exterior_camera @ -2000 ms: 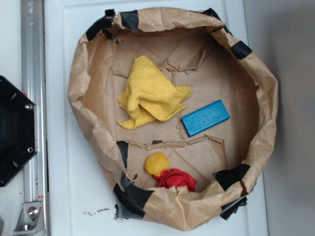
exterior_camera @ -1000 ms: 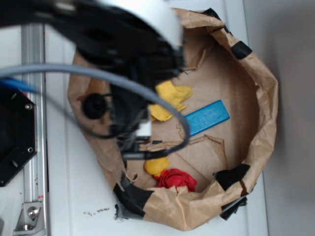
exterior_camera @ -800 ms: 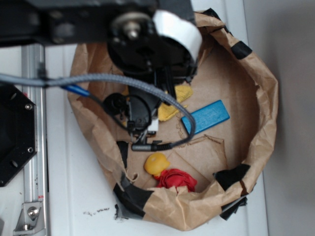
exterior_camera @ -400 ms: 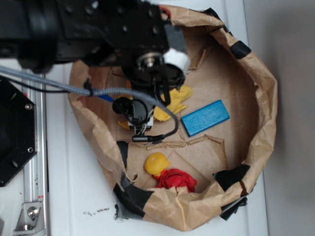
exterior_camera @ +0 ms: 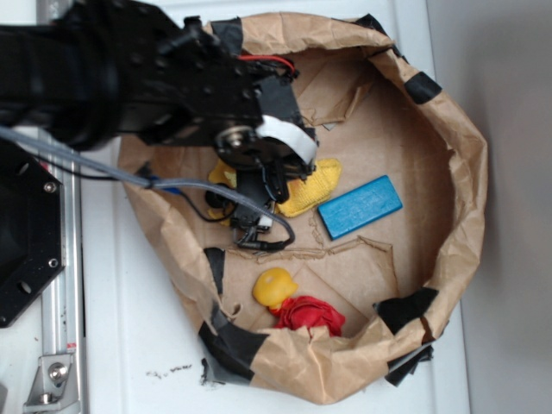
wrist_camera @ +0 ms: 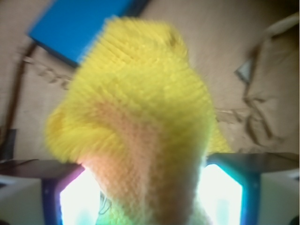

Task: Grab the yellow cloth.

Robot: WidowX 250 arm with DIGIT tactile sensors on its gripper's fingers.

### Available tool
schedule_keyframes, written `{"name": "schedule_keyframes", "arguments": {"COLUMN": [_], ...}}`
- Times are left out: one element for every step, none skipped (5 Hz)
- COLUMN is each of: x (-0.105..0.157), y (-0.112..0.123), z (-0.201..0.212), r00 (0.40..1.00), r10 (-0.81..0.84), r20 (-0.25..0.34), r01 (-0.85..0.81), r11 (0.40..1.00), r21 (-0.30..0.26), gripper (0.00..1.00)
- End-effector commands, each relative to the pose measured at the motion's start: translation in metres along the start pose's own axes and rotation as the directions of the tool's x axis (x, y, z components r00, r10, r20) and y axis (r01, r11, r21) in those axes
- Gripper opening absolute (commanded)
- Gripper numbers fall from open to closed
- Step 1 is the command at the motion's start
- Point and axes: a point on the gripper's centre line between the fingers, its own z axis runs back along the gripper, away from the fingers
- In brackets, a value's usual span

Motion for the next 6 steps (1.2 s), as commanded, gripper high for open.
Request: {"name": "schedule_keyframes", "arguments": {"x": [0.038, 0.052, 0.062, 0.058, 0.029, 0.019], "y": [0.01, 0.011, 0.013, 0.004, -0.001, -0.007], "z": [0.058, 0.107, 0.149, 0.153, 0.182, 0.182], "r00": [0.997, 0.993, 0.994, 0.994, 0.982, 0.983], "r10": [0.025, 0.057, 0.081, 0.108, 0.18, 0.183], "r20": [0.074, 0.106, 0.07, -0.014, -0.057, -0.019], "r01": [-0.027, -0.056, -0.078, -0.108, -0.177, -0.182], "r11": [0.999, 0.998, 0.996, 0.993, 0.983, 0.983], "r21": [0.023, -0.009, -0.051, -0.046, 0.054, 0.029], "gripper": [0.0, 0.0, 0.0, 0.0, 0.0, 0.0]}}
